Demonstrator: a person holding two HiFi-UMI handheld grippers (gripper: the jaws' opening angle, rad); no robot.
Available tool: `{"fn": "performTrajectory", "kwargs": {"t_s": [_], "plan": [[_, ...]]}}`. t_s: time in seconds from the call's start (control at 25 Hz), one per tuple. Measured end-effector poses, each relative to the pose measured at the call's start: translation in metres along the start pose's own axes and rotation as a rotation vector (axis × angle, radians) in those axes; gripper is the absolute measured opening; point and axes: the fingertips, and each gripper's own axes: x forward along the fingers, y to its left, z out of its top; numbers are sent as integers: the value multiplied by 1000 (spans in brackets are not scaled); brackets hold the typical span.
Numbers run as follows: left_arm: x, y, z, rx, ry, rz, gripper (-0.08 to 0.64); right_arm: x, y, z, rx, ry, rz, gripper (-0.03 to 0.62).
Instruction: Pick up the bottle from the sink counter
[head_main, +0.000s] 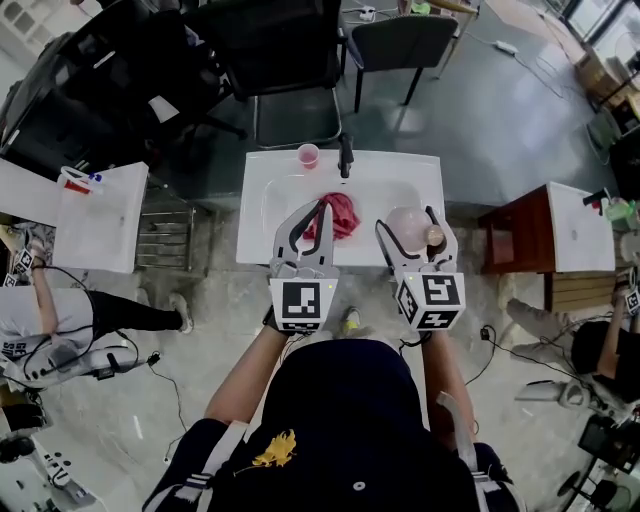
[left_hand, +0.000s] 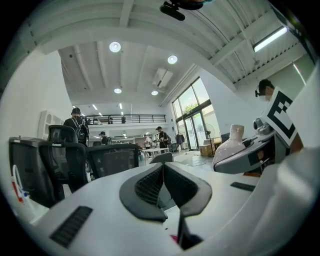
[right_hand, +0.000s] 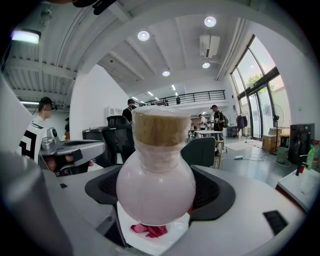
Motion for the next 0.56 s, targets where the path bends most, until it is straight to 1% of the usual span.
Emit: {"fn": "performTrajectory", "kwargs": {"t_s": [0.12, 0.56], "plan": [[2, 6, 0, 12, -2, -10, 21, 4, 4, 6, -8, -5, -3, 422], [-1, 20, -4, 5, -5, -36, 21, 14, 26, 11, -19, -9, -6, 422]]}}
